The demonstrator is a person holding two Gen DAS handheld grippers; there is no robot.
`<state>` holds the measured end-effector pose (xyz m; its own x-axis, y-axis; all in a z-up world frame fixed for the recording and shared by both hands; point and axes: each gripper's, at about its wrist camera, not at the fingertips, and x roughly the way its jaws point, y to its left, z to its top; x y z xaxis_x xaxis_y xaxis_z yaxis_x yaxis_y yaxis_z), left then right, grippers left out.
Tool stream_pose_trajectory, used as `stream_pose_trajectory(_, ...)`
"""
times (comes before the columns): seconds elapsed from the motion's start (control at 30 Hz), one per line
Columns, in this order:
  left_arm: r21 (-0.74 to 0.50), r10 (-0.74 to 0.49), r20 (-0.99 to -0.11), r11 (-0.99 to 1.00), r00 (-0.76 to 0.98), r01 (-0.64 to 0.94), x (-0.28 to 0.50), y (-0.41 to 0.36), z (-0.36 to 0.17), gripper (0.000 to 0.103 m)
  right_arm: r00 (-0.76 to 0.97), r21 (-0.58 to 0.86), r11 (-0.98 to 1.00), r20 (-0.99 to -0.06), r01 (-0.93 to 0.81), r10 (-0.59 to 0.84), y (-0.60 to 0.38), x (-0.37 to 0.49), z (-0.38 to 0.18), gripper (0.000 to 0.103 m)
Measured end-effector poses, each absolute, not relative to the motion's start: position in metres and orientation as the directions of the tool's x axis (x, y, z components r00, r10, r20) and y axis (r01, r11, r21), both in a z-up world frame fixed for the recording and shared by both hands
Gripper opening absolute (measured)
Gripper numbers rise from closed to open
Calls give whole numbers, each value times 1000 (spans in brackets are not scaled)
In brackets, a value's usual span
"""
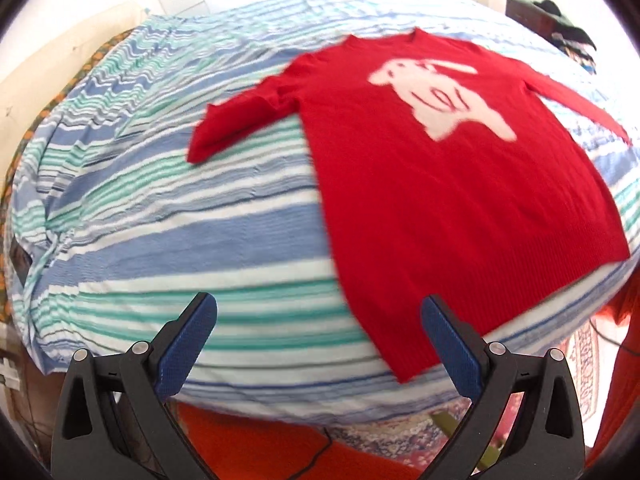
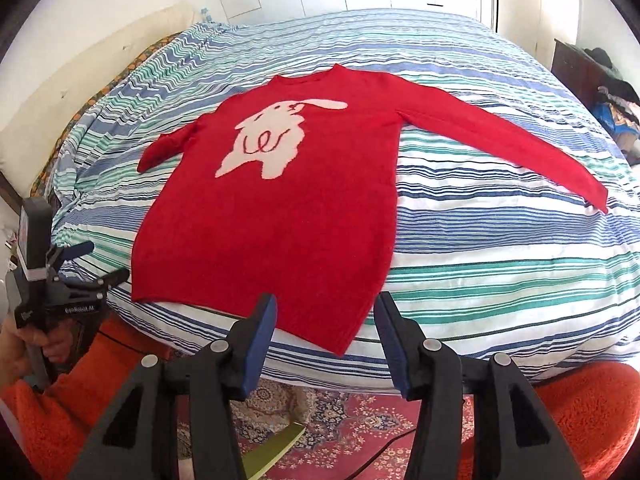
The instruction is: Fold small clothes
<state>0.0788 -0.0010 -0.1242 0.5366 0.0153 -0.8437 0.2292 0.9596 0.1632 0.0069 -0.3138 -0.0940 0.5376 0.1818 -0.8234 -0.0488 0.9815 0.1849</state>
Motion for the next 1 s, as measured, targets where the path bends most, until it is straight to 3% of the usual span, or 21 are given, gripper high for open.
stream_pose_trajectory(0.17, 41, -33, -796, 993, 605, 108, 169, 76, -87, 102, 535, 168, 981, -822, -97, 194, -298, 4, -96, 51)
stream_pose_trajectory(0.23, 55, -20, -792, 993, 611, 103, 202, 84, -83, 102, 523, 172, 980, -828, -104, 201, -296, 1, -101, 51)
stream_pose_trajectory(0.33, 162, 6, -782, 967, 623, 195, 236, 61, -89, 101, 507, 176, 977, -836, -117, 211, -292, 2, -106, 51)
stream_pose_trajectory(0.5, 480, 106, -730, 782, 675, 396, 264, -2, -123, 99, 489, 178, 977, -846, -119, 214, -291, 5, -111, 51)
stream_pose_trajectory(0.63, 603, 205, -706, 676, 678, 424, 278, -21, -154, 90, 481, 192, 976, -849, -102, 217, -295, 6, -114, 51)
stream_pose_trajectory(0.73, 527, 195, -745, 759, 638, 383, 290, -10, -153, 63, 474, 207, 975, -853, -79, 219, -300, 7, -117, 51)
stream_pose_trajectory(0.77, 451, 155, -779, 812, 608, 372, 295, 0, -149, 29, 468, 211, 975, -855, -74, 221, -301, 7, -119, 51)
stream_pose_trajectory(0.8, 361, 106, -814, 863, 571, 354, 300, 11, -144, 3, 462, 214, 974, -858, -71, 222, -301, 7, -120, 51)
stream_pose_trajectory(0.87, 184, 2, -840, 942, 543, 281, 305, 39, -132, 3, 453, 213, 974, -863, -72, 222, -301, 8, -122, 51)
stream_pose_trajectory(1.0, -47, -59, -824, 998, 564, 36, 315, 116, -110, 3, 449, 199, 976, -866, -93, 220, -295, 8, -122, 51)
